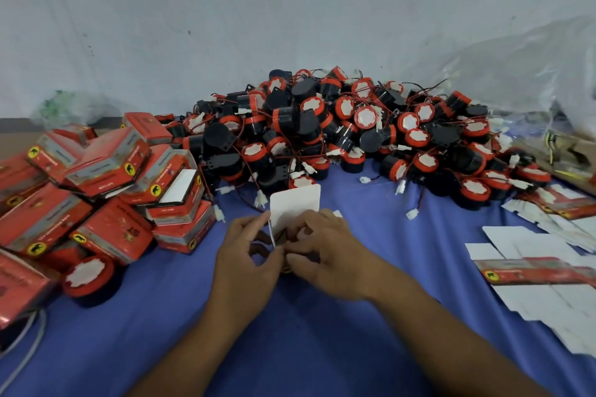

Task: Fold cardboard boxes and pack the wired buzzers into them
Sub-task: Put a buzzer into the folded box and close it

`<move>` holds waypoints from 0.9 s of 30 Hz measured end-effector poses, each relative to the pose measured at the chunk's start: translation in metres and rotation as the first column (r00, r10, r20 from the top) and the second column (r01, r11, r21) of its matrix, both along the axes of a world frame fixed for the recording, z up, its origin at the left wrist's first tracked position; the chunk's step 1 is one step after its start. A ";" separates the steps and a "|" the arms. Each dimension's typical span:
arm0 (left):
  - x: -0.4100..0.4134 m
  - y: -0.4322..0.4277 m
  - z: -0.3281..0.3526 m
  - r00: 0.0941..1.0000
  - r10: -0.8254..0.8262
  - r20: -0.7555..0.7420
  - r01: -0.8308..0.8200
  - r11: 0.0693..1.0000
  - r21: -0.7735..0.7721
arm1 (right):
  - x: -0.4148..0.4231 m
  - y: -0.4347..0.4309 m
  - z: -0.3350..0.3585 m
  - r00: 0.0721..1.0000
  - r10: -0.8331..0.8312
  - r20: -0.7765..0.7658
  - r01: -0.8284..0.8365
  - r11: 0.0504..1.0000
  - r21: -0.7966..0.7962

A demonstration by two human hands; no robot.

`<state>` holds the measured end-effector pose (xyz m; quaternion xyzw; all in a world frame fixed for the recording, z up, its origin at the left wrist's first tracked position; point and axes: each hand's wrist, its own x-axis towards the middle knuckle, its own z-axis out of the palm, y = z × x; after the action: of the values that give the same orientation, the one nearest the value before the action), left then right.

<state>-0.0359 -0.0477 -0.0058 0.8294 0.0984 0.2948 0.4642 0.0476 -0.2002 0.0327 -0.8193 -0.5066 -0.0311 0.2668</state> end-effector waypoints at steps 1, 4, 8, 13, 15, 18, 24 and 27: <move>-0.001 0.000 0.001 1.000 -0.005 -0.008 0.005 1.000 0.019 | 0.000 0.001 -0.001 1.000 -0.007 0.018 0.007 0.999 -0.033; -0.005 -0.003 0.002 0.999 -0.043 -0.027 0.044 0.998 0.048 | 0.001 0.000 -0.003 0.989 0.046 0.140 -0.035 0.996 -0.078; -0.005 -0.002 0.002 0.999 -0.050 -0.013 0.051 0.996 0.077 | 0.004 -0.003 -0.005 0.986 0.072 0.151 -0.073 0.997 0.004; -0.003 -0.001 -0.001 0.997 -0.019 0.070 0.006 0.983 0.185 | 0.008 -0.001 -0.018 0.984 0.107 0.140 -0.105 0.994 -0.022; -0.003 -0.003 -0.001 0.996 -0.068 0.054 0.053 0.969 0.243 | 0.012 -0.002 -0.021 0.978 0.082 0.190 -0.083 0.997 -0.001; 0.000 0.002 -0.007 0.994 -0.094 -0.048 0.103 0.963 0.248 | 0.014 -0.003 -0.021 0.995 0.059 0.078 -0.062 0.997 0.045; 0.010 0.005 -0.005 0.992 -0.109 -0.064 0.121 0.964 0.238 | 0.040 -0.027 -0.007 0.914 -0.074 -0.398 0.245 0.884 0.399; 0.014 0.007 -0.006 0.991 -0.118 -0.067 0.129 0.974 0.189 | 0.053 -0.034 -0.012 0.809 -0.308 -0.501 0.534 0.741 0.407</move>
<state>-0.0223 -0.0407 -0.0120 0.8829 0.0305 0.2505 0.3961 0.1009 -0.2337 0.0207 -0.7958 -0.2084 -0.0618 0.5653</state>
